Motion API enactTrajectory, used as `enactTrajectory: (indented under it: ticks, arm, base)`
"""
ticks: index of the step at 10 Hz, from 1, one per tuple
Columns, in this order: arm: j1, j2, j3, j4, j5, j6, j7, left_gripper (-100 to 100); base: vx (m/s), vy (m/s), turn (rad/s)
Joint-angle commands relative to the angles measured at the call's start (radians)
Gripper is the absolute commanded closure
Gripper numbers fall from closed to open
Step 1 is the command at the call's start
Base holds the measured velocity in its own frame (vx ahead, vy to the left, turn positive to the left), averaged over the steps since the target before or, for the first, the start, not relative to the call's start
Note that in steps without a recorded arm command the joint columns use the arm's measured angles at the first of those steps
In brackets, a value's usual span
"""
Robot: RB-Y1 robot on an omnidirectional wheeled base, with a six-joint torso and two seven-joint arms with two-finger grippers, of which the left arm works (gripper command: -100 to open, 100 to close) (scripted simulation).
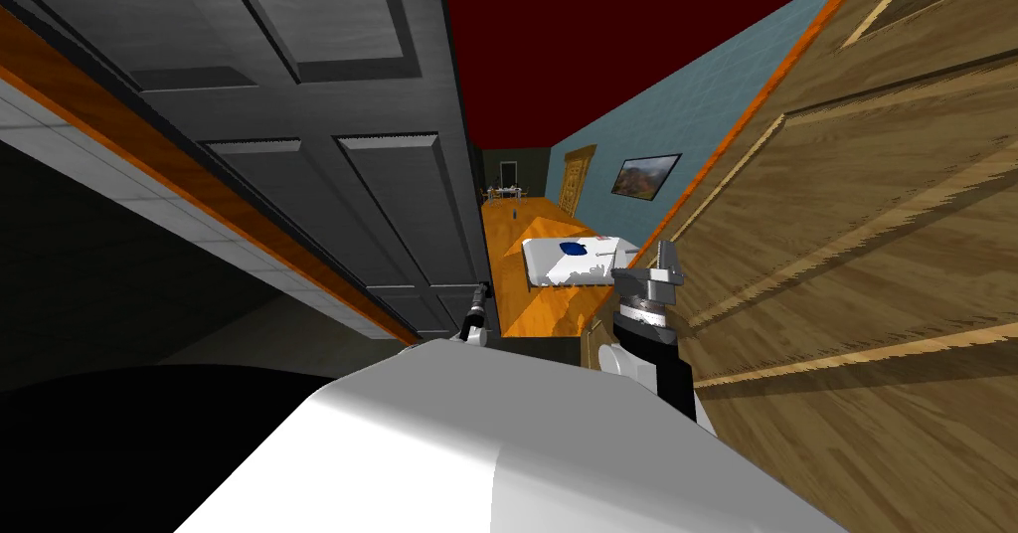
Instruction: Pull the door open
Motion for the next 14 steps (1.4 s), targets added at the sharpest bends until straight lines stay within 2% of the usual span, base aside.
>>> enactTrajectory:
  ticks: [1,4,8,11,14]
  arm:
    - [-0.004,0.001,0.001,-0.002,0.0,-0.001,0.0,100]
    - [-0.004,0.001,0.001,-0.002,0.0,-0.001,0.0,100]
    - [0.0,0.02,-0.004,0.001,-0.002,0.003,0.009,100]
    - [0.001,0.042,-0.006,0.003,-0.003,0.007,0.02,100]
    - [0.003,0.074,-0.01,0.007,-0.004,0.014,0.039,100]
  base:
    - [-0.013,0.008,-0.007]
    - [0.0,0.0,0.0]
    - [-0.173,0.015,-0.041]
    - [-0.209,0.031,-0.045]
    - [-0.202,0.018,0.021]
